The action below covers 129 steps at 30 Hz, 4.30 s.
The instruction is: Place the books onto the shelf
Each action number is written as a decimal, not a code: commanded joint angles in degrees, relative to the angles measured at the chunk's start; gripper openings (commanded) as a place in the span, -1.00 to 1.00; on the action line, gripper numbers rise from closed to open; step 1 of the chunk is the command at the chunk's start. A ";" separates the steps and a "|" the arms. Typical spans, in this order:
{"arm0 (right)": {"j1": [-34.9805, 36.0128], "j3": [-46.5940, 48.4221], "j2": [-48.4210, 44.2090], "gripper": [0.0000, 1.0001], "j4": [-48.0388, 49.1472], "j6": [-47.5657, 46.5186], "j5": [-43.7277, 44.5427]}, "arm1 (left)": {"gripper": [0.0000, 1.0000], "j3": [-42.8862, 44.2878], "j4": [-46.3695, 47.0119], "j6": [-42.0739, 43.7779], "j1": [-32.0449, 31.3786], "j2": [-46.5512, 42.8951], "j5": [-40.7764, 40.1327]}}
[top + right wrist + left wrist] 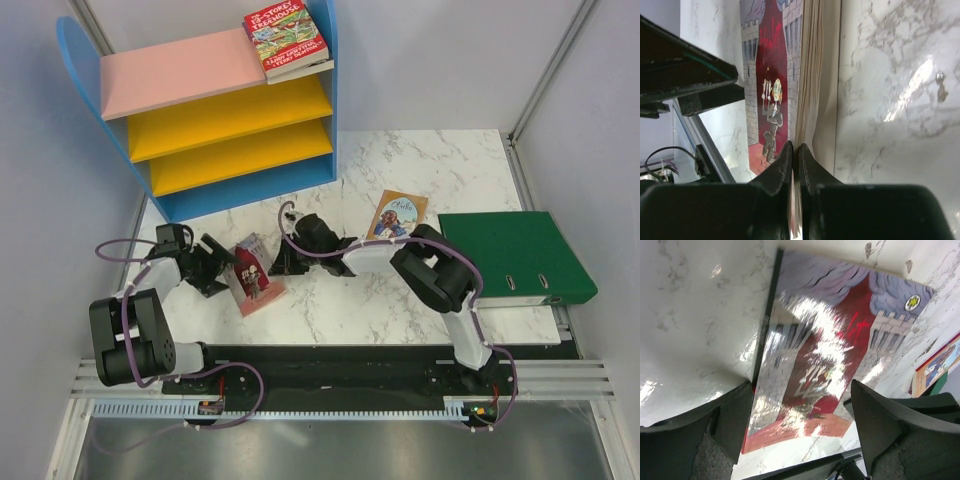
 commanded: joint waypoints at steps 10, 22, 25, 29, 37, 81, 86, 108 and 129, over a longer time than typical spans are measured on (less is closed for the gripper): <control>-4.05 -16.76 -28.60 -1.00 5.60 7.98 12.39 | 0.65 -4.92 1.73 -1.52 -0.60 -25.10 5.51; -4.49 -18.08 -37.16 -1.00 5.43 12.91 18.04 | 0.36 -12.40 21.43 -17.25 -11.75 -37.50 5.79; -4.66 -18.25 -36.89 -1.00 5.78 13.09 18.13 | 0.35 -10.73 21.52 -18.83 -16.68 -38.73 0.70; -5.10 -18.61 -36.63 -1.00 6.04 13.17 18.04 | 0.36 -9.85 21.60 -20.51 -17.91 -38.30 -0.55; -7.55 -19.31 -37.95 -1.00 6.40 13.88 18.13 | 0.31 -9.06 19.87 -20.16 -18.79 -38.21 -3.44; -12.31 -18.25 -37.77 -1.00 9.56 16.60 14.70 | -0.15 -13.62 40.59 -26.57 -30.57 -32.76 -4.85; -12.48 -18.34 -37.33 -1.00 9.73 16.86 14.35 | -0.56 -14.59 41.82 -26.83 -30.92 -32.06 -5.29; -12.66 -22.04 -38.21 -0.99 12.63 17.66 12.07 | -0.10 -10.91 41.46 -25.52 -30.92 -28.72 -6.44; -13.71 -23.88 -42.78 0.49 2.80 12.65 17.42 | -0.96 -0.98 31.11 -22.09 -30.92 -31.79 -6.52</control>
